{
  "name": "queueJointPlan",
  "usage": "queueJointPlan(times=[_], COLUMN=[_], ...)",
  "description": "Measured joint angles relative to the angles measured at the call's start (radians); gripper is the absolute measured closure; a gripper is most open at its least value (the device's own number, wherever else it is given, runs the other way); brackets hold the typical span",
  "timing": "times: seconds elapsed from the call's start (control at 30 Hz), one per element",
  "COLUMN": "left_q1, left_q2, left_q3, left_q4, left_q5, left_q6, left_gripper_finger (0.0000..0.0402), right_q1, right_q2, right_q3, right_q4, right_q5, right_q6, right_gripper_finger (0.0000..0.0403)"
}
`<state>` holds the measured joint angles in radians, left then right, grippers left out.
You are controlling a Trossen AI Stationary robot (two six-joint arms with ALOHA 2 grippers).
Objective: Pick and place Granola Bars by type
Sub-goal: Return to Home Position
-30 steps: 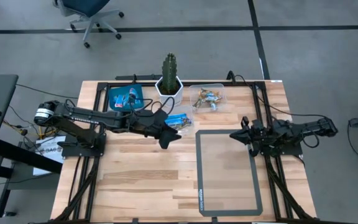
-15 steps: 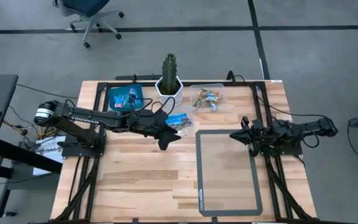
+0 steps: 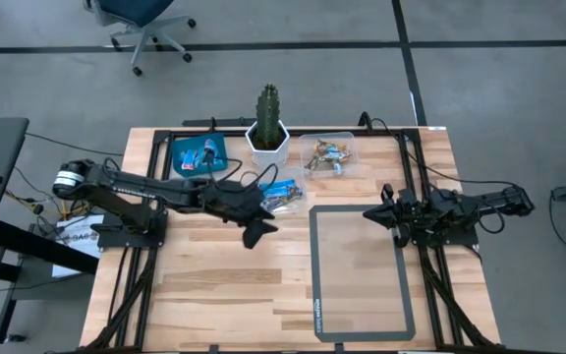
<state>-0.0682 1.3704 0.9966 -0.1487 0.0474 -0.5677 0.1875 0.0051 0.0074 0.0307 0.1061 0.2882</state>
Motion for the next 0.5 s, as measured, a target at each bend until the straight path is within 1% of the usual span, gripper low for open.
queueJointPlan(times=[0.07,0.13,0.23,0.33,0.4,0.5], left_q1=[-0.012,-0.019,-0.033,-0.054,-0.066,-0.079], left_q2=[-0.028,-0.059,-0.123,-0.193,-0.241,-0.323], left_q3=[-0.067,-0.159,-0.336,-0.506,-0.605,-0.720], left_q4=[0.034,0.137,0.281,0.417,0.470,0.510], left_q5=[0.006,0.037,0.079,0.085,0.087,0.087], left_q6=[0.016,0.026,0.027,0.027,0.032,0.067], left_gripper_finger=[0.0195,0.0195,0.0195,0.0195,0.0195,0.0195], right_q1=[0.000,0.000,0.000,0.000,0.000,0.000], right_q2=[0.000,0.000,0.000,0.000,0.000,0.000], right_q3=[0.000,0.000,0.000,0.000,0.000,0.000], right_q4=[0.000,0.000,0.000,0.000,0.000,0.000], right_q5=[0.000,-0.001,-0.001,-0.001,-0.001,-0.001], right_q6=[0.000,0.000,0.000,0.000,0.000,0.000], right_gripper_finger=[0.0403,0.0403,0.0403,0.0403,0.0403,0.0403])
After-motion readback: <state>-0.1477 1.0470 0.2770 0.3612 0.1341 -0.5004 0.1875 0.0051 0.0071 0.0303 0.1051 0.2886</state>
